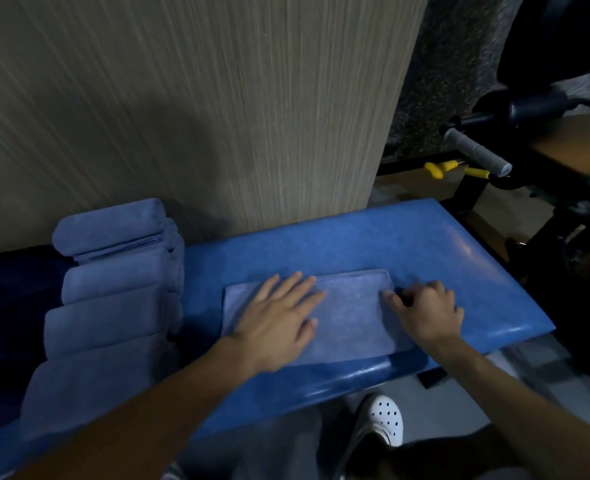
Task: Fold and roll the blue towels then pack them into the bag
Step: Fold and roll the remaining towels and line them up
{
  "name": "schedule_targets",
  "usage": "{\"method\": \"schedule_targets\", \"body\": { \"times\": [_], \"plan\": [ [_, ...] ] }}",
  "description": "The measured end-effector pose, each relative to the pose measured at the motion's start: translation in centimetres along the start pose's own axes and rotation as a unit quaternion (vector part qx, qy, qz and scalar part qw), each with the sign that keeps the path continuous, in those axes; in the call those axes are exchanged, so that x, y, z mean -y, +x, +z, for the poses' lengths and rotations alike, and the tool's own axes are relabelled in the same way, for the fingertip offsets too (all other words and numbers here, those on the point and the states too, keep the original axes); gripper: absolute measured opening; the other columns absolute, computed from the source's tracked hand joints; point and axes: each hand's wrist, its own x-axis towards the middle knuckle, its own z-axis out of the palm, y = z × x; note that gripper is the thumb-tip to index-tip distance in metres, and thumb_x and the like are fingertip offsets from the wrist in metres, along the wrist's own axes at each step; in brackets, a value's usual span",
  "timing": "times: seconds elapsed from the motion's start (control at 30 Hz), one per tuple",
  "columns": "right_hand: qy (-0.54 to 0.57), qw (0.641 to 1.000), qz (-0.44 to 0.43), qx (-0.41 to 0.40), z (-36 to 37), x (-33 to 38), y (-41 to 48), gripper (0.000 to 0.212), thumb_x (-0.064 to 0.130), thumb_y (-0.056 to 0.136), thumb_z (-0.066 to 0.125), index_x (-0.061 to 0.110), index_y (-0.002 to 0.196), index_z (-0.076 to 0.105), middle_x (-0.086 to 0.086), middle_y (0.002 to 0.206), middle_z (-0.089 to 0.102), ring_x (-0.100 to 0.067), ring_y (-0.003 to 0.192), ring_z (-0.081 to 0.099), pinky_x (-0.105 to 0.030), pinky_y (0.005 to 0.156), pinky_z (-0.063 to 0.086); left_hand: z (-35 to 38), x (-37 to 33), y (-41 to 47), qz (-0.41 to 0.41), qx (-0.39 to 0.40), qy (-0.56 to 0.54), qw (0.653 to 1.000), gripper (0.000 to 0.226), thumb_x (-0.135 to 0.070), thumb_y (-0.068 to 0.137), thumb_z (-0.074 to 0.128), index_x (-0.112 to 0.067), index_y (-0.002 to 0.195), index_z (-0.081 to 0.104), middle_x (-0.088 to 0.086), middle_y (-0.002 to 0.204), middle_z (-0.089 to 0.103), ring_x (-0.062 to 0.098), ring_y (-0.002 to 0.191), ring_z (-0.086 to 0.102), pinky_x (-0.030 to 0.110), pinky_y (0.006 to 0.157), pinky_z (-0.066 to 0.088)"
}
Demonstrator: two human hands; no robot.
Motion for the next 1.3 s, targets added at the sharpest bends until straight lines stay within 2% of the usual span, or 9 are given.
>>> {"method": "schedule_targets", "body": {
  "times": [0.23, 0.57, 0.77, 0.87, 0.93, 1.03, 1.1, 1.2, 1.3],
  "plan": [
    [-0.062, 0.997, -0.035, -0.028, 1.1, 0.2, -0.2, 0.048, 0.061, 0.089, 0.049, 0.018, 0.100, 0.066, -0.008, 0.118, 0.045, -0.031, 0.117, 0.035, -0.045, 0.096, 0.027, 2.6, -2.6, 2.5, -0.011, 0.114, 0.012, 0.993, 0.065, -0.058, 0.091, 0.007, -0.042, 0.153, 0.000, -0.012, 0.163, -0.009, 0.013, 0.149, -0.013, 0.054, 0.118, -0.005],
    [-0.179, 0.983, -0.030, -0.001, 0.5, 1.3, -1.9, 0.068, 0.073, 0.086, 0.039, 0.014, 0.111, 0.062, -0.008, 0.120, 0.044, -0.030, 0.116, 0.036, -0.044, 0.094, 0.030, 2.8, -2.9, 2.8, -0.013, 0.114, 0.025, 0.993, 0.067, -0.062, 0.089, 0.006, -0.042, 0.152, -0.007, -0.012, 0.162, -0.013, 0.016, 0.149, -0.018, 0.056, 0.117, -0.005],
    [0.088, 0.995, -0.031, 0.033, -0.2, 1.0, -2.1, 0.041, 0.054, 0.078, 0.070, 0.021, 0.061, 0.052, 0.006, 0.075, 0.056, -0.020, 0.088, 0.049, -0.037, 0.080, 0.032, 2.6, -3.2, 2.9, -0.008, 0.084, 0.025, 0.996, 0.066, -0.058, 0.091, 0.008, -0.039, 0.154, 0.003, -0.009, 0.163, -0.006, 0.017, 0.150, -0.009, 0.055, 0.118, -0.002],
    [0.297, 0.952, -0.049, 0.063, -0.1, 1.4, -2.9, 0.026, 0.027, 0.073, 0.080, 0.019, 0.069, 0.056, 0.009, 0.062, 0.058, -0.011, 0.062, 0.054, -0.031, 0.064, 0.044, 1.9, -4.4, 3.3, -0.046, -0.059, -0.061, 0.995, 0.052, -0.041, 0.091, 0.031, -0.022, 0.134, 0.053, 0.002, 0.145, 0.047, 0.023, 0.133, 0.043, 0.041, 0.110, 0.033],
    [0.353, 0.932, -0.056, 0.059, -0.2, 1.6, -3.4, 0.017, 0.015, 0.073, 0.079, 0.018, 0.079, 0.063, 0.007, 0.068, 0.064, -0.006, 0.061, 0.057, -0.027, 0.061, 0.048, 0.7, -5.7, 4.3, -0.154, -0.129, -0.247, 0.948, 0.030, -0.033, 0.092, 0.046, -0.015, 0.105, 0.065, 0.002, 0.105, 0.065, 0.021, 0.099, 0.061, 0.029, 0.087, 0.046],
    [0.409, 0.905, -0.096, 0.066, -0.8, 2.1, -4.5, 0.023, 0.005, 0.075, 0.076, 0.024, 0.084, 0.066, 0.006, 0.078, 0.068, 0.001, 0.065, 0.061, -0.013, 0.061, 0.047, -2.0, -7.3, 6.3, -0.328, -0.010, -0.544, 0.773, 0.031, -0.040, 0.094, 0.056, -0.010, 0.087, 0.063, 0.001, 0.074, 0.066, 0.019, 0.073, 0.061, 0.024, 0.061, 0.046],
    [0.418, 0.897, -0.135, 0.058, -1.2, 2.7, -5.5, 0.035, 0.001, 0.075, 0.077, 0.032, 0.081, 0.062, 0.007, 0.083, 0.066, 0.005, 0.069, 0.062, -0.008, 0.063, 0.045, -3.4, -7.5, 7.3, -0.358, 0.085, -0.619, 0.694, 0.048, -0.053, 0.091, 0.054, -0.007, 0.093, 0.066, 0.010, 0.079, 0.073, 0.024, 0.069, 0.066, 0.030, 0.060, 0.053],
    [0.414, 0.890, -0.161, 0.105, -1.2, 3.0, -6.7, 0.036, -0.002, 0.075, 0.077, 0.027, 0.092, 0.062, 0.011, 0.082, 0.065, 0.007, 0.072, 0.061, -0.010, 0.069, 0.045, -4.0, -7.3, 7.4, -0.376, 0.133, -0.653, 0.644, 0.044, -0.053, 0.086, 0.063, -0.010, 0.091, 0.069, 0.008, 0.074, 0.072, 0.024, 0.068, 0.070, 0.032, 0.060, 0.057],
    [0.426, 0.869, -0.185, 0.170, -0.9, 3.0, -7.6, 0.031, -0.003, 0.079, 0.072, 0.014, 0.104, 0.063, -0.001, 0.089, 0.067, -0.007, 0.083, 0.065, -0.016, 0.079, 0.049, -3.1, -6.9, 7.4, -0.401, 0.101, -0.622, 0.665, 0.025, -0.036, 0.085, 0.071, -0.011, 0.084, 0.064, 0.005, 0.059, 0.058, 0.019, 0.052, 0.059, 0.028, 0.055, 0.051]
  ]
}}
